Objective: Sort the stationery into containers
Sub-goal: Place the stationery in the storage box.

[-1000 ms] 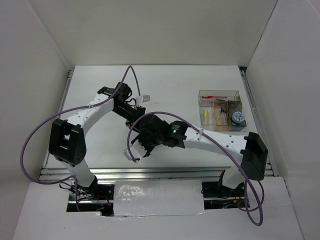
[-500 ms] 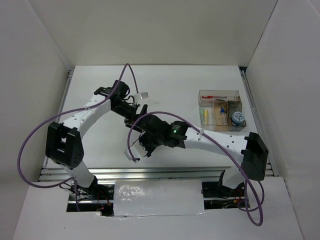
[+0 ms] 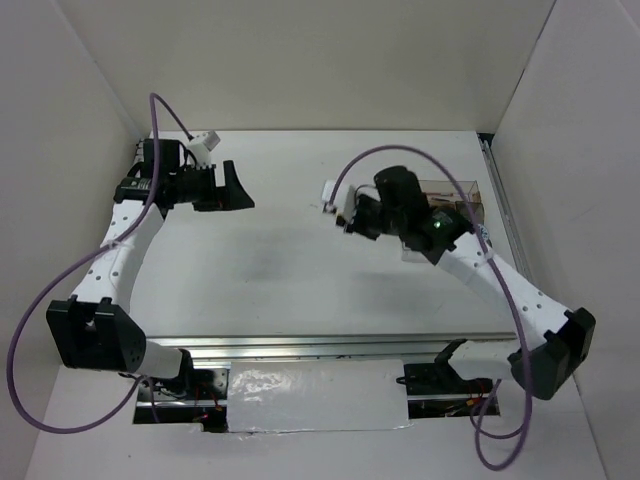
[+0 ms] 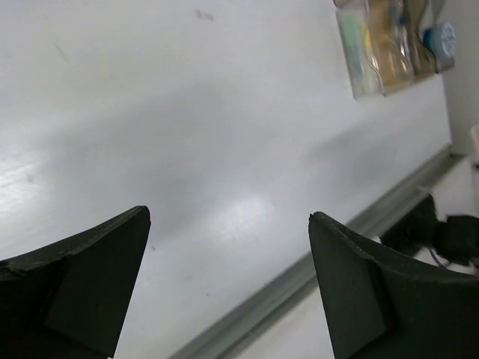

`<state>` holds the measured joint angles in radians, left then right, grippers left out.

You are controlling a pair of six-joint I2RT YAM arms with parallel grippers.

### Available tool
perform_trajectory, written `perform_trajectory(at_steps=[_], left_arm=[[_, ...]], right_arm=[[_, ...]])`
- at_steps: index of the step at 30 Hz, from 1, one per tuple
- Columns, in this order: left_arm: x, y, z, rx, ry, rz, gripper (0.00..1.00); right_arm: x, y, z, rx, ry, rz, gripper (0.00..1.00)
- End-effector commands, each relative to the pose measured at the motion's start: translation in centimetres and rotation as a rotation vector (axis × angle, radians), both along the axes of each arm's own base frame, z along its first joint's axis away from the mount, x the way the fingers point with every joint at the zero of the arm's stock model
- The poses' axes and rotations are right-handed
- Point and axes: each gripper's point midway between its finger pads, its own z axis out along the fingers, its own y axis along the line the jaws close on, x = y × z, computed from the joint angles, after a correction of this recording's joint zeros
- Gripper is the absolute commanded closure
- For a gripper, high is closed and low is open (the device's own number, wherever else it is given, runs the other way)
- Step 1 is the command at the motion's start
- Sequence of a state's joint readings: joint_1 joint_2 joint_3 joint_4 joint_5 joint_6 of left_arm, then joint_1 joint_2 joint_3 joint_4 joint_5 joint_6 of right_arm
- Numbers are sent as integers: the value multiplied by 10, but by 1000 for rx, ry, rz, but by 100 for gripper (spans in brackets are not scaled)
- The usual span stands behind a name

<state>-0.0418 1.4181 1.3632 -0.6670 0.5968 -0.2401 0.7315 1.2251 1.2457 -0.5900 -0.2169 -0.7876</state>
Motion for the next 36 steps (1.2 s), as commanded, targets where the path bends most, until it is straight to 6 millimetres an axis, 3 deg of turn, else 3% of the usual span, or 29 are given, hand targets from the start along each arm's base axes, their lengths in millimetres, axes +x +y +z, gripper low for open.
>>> perform_trajectory(at_steps=[1, 3, 4, 5, 7, 9, 14, 15, 18, 22, 27, 36], left_arm=[[24, 14, 29, 85, -196, 91, 1], [29, 23, 28, 124, -215, 131, 1], [31, 24, 31, 135, -234, 143, 1], [30, 27, 28, 142, -232, 152, 1], [30, 30, 27, 158, -244, 166, 1], [27, 31, 24, 171, -252, 160, 1], [26, 30, 14, 155, -223, 172, 1], [26, 30, 12, 154, -205, 176, 1], [31, 34, -5, 165, -121, 216, 1], [34, 45, -13, 186, -100, 278, 1], [34, 49, -9, 186, -132, 295, 1], [32, 53, -21, 212, -97, 301, 1]], right_arm=[[53, -60, -11, 139, 247, -411, 100], [72, -79, -23, 233, 424, -565, 100], [88, -111, -28, 281, 480, -678, 100], [93, -116, -39, 334, 593, -726, 100], [104, -137, -48, 392, 649, -803, 100], [115, -162, -59, 438, 641, -900, 100], [130, -186, -79, 418, 547, -1048, 100], [136, -198, -83, 407, 512, -1135, 100], [144, -209, -92, 392, 494, -1226, 100], [146, -218, -108, 388, 473, -1335, 100], [144, -216, -127, 349, 488, -1323, 100], [150, -219, -152, 278, 500, -1335, 100]])
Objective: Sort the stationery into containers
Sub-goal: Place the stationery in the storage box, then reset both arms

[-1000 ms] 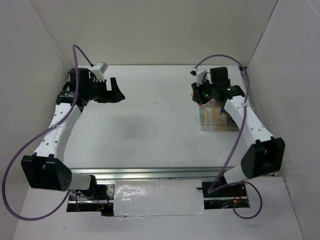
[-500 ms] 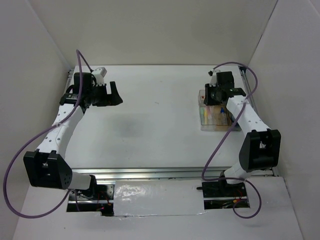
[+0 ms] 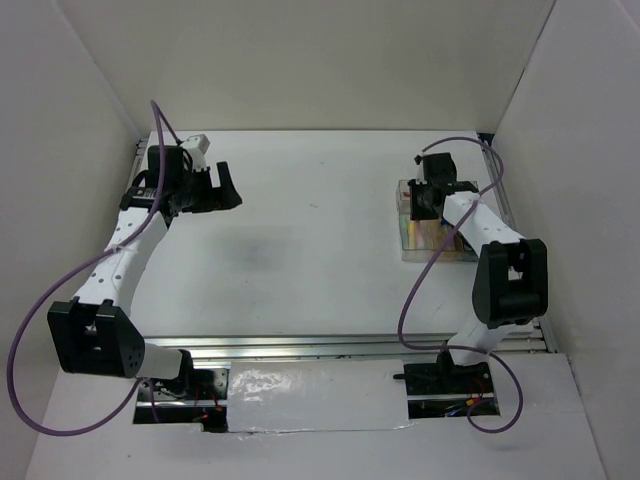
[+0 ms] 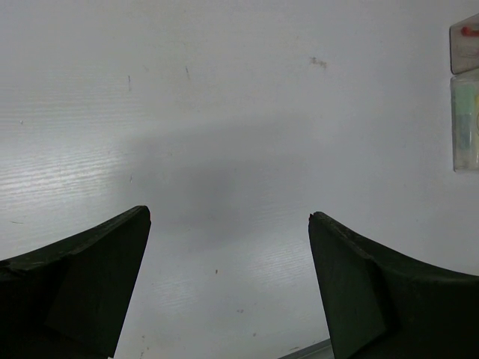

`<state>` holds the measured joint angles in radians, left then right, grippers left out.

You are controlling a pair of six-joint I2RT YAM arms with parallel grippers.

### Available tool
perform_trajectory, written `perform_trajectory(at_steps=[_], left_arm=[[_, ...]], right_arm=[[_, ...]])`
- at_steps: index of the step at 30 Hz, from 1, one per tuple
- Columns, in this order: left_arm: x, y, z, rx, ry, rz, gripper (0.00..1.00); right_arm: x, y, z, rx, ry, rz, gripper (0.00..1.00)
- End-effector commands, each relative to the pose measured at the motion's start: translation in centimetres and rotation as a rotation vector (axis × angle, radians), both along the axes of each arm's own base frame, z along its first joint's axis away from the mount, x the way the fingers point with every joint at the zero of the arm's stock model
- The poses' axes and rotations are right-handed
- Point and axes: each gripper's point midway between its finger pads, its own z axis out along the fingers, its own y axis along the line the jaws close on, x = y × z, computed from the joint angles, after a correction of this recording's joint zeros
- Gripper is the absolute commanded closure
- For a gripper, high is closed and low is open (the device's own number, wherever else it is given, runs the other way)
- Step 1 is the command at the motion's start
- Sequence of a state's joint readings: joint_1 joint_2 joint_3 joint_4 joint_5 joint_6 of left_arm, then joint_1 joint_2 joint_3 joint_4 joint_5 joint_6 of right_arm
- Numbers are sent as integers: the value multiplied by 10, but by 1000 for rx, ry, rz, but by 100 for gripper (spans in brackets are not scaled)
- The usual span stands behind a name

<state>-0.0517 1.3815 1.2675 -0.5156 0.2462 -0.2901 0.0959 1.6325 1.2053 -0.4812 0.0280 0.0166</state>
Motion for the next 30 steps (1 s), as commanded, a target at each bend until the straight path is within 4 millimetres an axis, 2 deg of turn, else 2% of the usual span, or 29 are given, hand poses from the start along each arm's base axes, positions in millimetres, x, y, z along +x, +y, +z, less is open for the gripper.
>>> perform_trajectory(at_steps=[1, 5, 8, 9, 10, 12, 13, 16, 17, 18, 19, 20, 21, 22, 23, 24, 25, 26, 27, 28, 29, 30], left_arm=[[-1, 7, 1, 11, -20, 22, 1], [-4, 9, -2, 21, -14, 22, 1], [-4, 10, -3, 24, -11, 19, 1], [-4, 11, -4, 25, -10, 21, 1], [-4, 12, -5, 25, -7, 21, 1], [-3, 14, -6, 26, -3, 27, 1], [-3, 15, -7, 28, 1, 26, 1], [0, 17, -3, 23, -5, 18, 1], [2, 17, 1, 26, -16, 13, 1], [2, 18, 4, 29, -23, 9, 1], [2, 17, 6, 41, -33, -19, 1], [4, 17, 15, 51, -55, -33, 1], [3, 19, 15, 69, -55, -39, 1], [4, 25, 16, 109, -66, -36, 1], [4, 27, 16, 123, -63, -40, 1], [2, 39, 14, 140, -55, -13, 1], [1, 41, 10, 162, -50, -24, 1], [-1, 45, 7, 173, -46, -20, 1], [-3, 46, 8, 193, -63, -28, 1], [-8, 48, -4, 207, -44, -32, 1], [-11, 48, -7, 217, -50, -35, 1], [-18, 50, -16, 229, -49, -34, 1]], right_arm=[[16, -2, 5, -30, -62, -13, 99], [18, -7, -2, -79, -43, 1, 93], [17, -5, -6, -74, -21, 11, 76], [19, -4, -4, -70, -22, 16, 60], [17, -2, -4, -67, -13, 26, 53], [17, 3, 1, -53, -15, 43, 43], [17, 7, 5, -50, -18, 54, 42], [18, 17, 33, -45, -64, 92, 39], [20, 21, 59, -37, -117, 107, 38], [19, 25, 74, -25, -148, 137, 34], [15, 27, 104, -6, -221, 156, 31], [12, 24, 123, -2, -269, 165, 27], [7, 23, 137, -1, -310, 195, 8], [-4, 19, 172, -4, -412, 204, 0], [-13, 14, 176, -9, -436, 212, 0], [-19, 5, 184, -26, -467, 223, 0], [-36, -2, 196, -38, -522, 220, 0], [-43, -12, 200, -52, -541, 206, 0], [-59, -16, 216, -69, -602, 200, 0], [-65, -26, 201, -78, -589, 172, 0], [-73, -32, 198, -86, -600, 154, 0], [-86, -42, 207, -109, -648, 123, 0]])
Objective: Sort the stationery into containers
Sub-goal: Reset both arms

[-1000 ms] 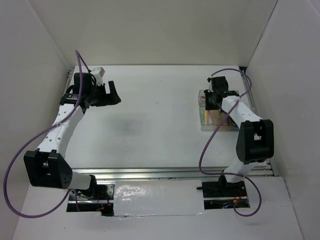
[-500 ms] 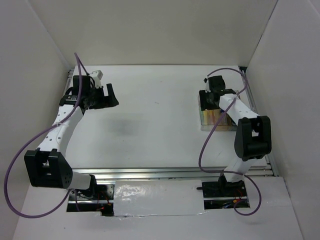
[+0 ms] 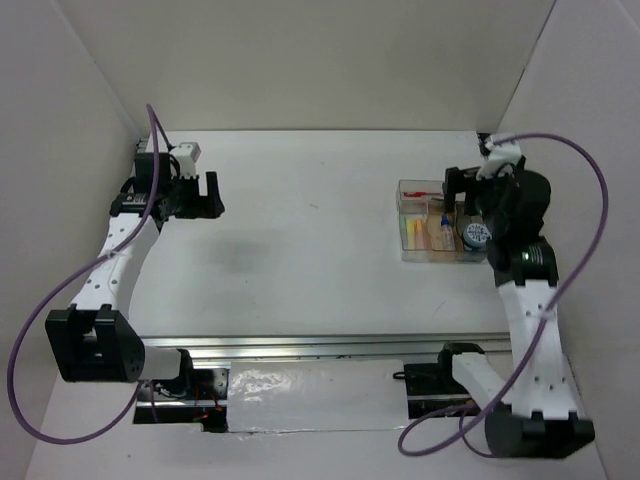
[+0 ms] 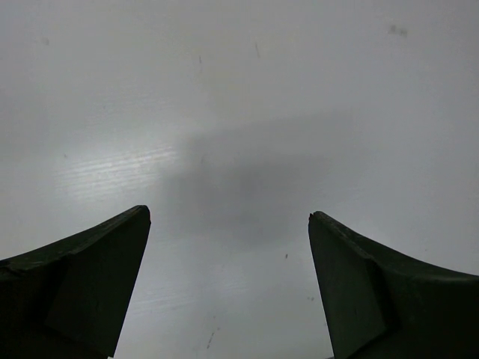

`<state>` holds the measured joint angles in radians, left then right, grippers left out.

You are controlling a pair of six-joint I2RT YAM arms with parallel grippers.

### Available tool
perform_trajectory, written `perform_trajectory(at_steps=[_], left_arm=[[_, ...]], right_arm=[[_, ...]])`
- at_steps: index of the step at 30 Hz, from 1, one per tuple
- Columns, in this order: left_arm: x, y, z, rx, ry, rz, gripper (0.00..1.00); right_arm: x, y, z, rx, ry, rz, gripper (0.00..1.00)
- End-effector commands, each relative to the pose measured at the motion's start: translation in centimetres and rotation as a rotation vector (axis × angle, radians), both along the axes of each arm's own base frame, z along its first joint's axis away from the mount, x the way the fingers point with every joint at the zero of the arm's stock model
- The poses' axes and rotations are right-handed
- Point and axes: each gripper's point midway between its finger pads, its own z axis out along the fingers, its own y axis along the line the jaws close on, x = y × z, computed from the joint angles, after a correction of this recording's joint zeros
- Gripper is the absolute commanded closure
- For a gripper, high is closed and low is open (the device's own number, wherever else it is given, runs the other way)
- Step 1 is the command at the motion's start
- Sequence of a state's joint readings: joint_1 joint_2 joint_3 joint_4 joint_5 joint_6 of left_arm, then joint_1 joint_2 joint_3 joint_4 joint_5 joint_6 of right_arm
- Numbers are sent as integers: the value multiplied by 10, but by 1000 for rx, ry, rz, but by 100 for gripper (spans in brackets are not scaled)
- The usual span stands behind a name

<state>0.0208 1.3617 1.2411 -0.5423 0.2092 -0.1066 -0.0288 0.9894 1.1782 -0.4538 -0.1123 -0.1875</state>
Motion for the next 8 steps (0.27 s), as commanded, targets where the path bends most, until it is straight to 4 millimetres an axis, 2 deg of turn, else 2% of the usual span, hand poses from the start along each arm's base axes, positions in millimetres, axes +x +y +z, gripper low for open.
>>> perform_trajectory(at_steps=[1, 3, 4, 5, 6, 7, 8], left_arm=[[-16, 11, -7, 81, -37, -12, 1], [-24, 12, -10, 97, -52, -10, 1], [-26, 14, -14, 116, -57, 0, 1], [-34, 16, -20, 128, -57, 9, 1], [-41, 17, -31, 136, -42, 10, 1], [-41, 18, -28, 144, -72, 13, 1], [-46, 19, -22, 147, -102, 17, 1]], right_arm=[[-23, -16, -44, -45, 41, -24, 0], [-40, -28, -54, -53, 26, -78, 0], [-46, -32, -77, -50, 69, -98, 0], [-52, -34, -84, -49, 76, -103, 0], [-61, -36, -80, -49, 47, -119, 0], [-67, -35, -94, -50, 63, -109, 0], [-74, -34, -88, -60, 19, -107, 0]])
